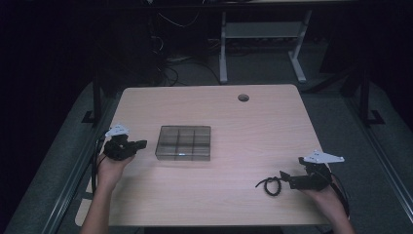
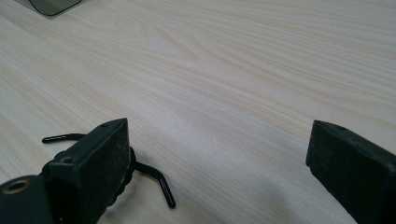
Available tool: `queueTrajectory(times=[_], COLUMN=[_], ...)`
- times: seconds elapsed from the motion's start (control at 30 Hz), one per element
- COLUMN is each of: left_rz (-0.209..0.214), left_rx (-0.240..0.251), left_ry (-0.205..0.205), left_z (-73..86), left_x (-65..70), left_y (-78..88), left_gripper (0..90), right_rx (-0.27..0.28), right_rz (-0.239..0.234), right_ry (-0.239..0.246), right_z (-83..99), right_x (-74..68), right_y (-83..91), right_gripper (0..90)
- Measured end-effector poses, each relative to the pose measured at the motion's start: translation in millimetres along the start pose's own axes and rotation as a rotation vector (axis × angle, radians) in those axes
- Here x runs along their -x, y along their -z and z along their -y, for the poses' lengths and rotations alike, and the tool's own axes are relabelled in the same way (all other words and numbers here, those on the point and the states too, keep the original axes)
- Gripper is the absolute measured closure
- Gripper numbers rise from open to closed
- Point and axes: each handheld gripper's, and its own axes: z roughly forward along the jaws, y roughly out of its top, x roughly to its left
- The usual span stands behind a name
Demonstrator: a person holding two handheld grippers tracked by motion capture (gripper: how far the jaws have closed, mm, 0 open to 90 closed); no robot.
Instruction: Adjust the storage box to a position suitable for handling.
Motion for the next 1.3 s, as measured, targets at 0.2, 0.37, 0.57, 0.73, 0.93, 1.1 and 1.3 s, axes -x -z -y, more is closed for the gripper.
queueTrajectory(times=[0.2,0.37,0.57,0.73,0.93,1.1,1.3], left_rz=[0.002,0.012,0.013,0.027,0.046,0.050,0.066], left_rx=[0.023,0.043,0.007,-0.018,-0.025,-0.028,-0.041], left_ry=[0.028,0.036,0.017,0.001,0.013,0.008,-0.015], left_z=[1.3,1.5,1.4,1.7,1.8,1.4,-1.3], left_x=[-5.4,-9.6,-8.0,-4.7,-1.7,0.5,6.5], left_y=[-12.7,-24.3,-35.2,-41.7,-47.1,-49.1,-54.9], left_gripper=[89.8,89.8,89.8,89.8,89.8,89.7,89.8], right_rx=[0.006,0.004,-0.004,-0.001,-0.005,-0.008,-0.009], right_rz=[0.003,0.002,-0.007,-0.009,-0.017,-0.021,-0.030], right_ry=[0.004,0.003,0.016,0.009,0.011,0.017,0.023], right_z=[0.5,-0.8,-1.0,-0.3,-0.9,-2.1,-8.2], right_x=[1.4,1.2,0.4,0.5,0.1,-0.7,-3.3], right_y=[0.4,0.3,-3.1,-2.5,-3.9,-5.2,-9.0], right_gripper=[5.9,5.9,5.9,5.9,6.0,6.2,13.9])
